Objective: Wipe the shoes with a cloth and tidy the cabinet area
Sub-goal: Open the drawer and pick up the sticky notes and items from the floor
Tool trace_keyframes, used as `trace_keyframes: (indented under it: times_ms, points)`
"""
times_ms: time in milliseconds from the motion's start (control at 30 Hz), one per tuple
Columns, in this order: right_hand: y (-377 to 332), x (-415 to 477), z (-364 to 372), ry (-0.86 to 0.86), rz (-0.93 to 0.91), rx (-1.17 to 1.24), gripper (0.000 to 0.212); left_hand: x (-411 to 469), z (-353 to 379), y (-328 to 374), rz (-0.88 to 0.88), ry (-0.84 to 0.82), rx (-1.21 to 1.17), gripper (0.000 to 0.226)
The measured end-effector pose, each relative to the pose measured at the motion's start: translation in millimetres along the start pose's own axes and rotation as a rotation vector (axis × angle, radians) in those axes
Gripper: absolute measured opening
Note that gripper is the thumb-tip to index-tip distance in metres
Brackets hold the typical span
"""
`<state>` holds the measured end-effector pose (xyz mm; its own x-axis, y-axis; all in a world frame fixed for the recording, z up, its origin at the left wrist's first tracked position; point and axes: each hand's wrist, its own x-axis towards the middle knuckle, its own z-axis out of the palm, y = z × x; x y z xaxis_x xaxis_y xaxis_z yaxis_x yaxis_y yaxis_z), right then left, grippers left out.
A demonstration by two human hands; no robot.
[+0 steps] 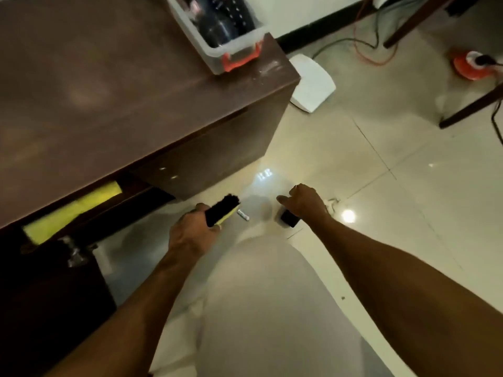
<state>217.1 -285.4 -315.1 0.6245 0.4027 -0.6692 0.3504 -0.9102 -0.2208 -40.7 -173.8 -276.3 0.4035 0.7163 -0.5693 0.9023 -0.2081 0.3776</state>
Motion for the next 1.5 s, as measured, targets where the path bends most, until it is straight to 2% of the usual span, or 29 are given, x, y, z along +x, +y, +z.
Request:
trace_keyframes:
  times_ms: [133, 200, 400, 567, 700, 800, 900, 1033, 1167, 1300, 1400, 1500]
  points:
    - [34.5, 17.0, 41.3, 0.1, 0.215, 0.16, 0.092, 17.4, 17.6, 11.2, 0.027, -0.002, 0.027, 0.039]
    - [35.3, 20.3, 58.5, 0.138, 0.273, 0.242, 0.103, 21.6, 23.3, 12.0, 0.031, 0.0, 0.015, 0.04]
    - [28.7, 28.2, 79.4, 0.195, 0.329, 0.35, 0.077, 24.2, 28.9, -7.2, -0.003, -0.031, -0.075, 0.059]
    - [38.6, 32.0, 72.5, 0.12, 0.267, 0.351, 0.088, 18.0, 29.3, -27.9, -0.075, -0.057, -0.123, 0.05]
    - [22.5, 24.4, 63.7, -0.012, 0.137, 0.17, 0.098, -1.2, 25.1, -42.1, -0.1, -0.011, -0.187, 0.045]
    - [-13.3, 9.8, 43.5, -0.102, -0.015, -0.011, 0.072, -22.2, 20.4, -49.8, -0.125, 0.042, -0.192, 0.046]
    - [-58.3, -8.1, 20.2, -0.275, -0.173, -0.176, 0.048, -38.6, 14.2, -59.2, -0.16, 0.058, -0.236, 0.046]
    - [-127.1, -36.7, 8.0, -0.502, -0.295, -0.368, 0.054, -54.8, 2.9, -71.3, -0.257, 0.128, -0.354, 0.049]
    - [-186.0, -65.7, 9.7, -0.598, -0.416, -0.474, 0.049, -61.4, -5.4, -89.2, -0.422, 0.213, -0.534, 0.05]
    - [-233.7, -98.0, 38.6, -0.747, -0.426, -0.652, 0.049, -58.1, -7.3, -116.7, -0.56, 0.246, -0.659, 0.053]
    - [-260.0, -116.7, 73.6, -0.678, -0.5, -0.756, 0.048, -46.0, -9.2, -136.0, -0.661, 0.255, -0.717, 0.057]
    - [-277.4, -125.0, 109.6, -0.528, -0.559, -0.655, 0.045, -26.6, -10.5, -153.2, -0.712, 0.279, -0.781, 0.057]
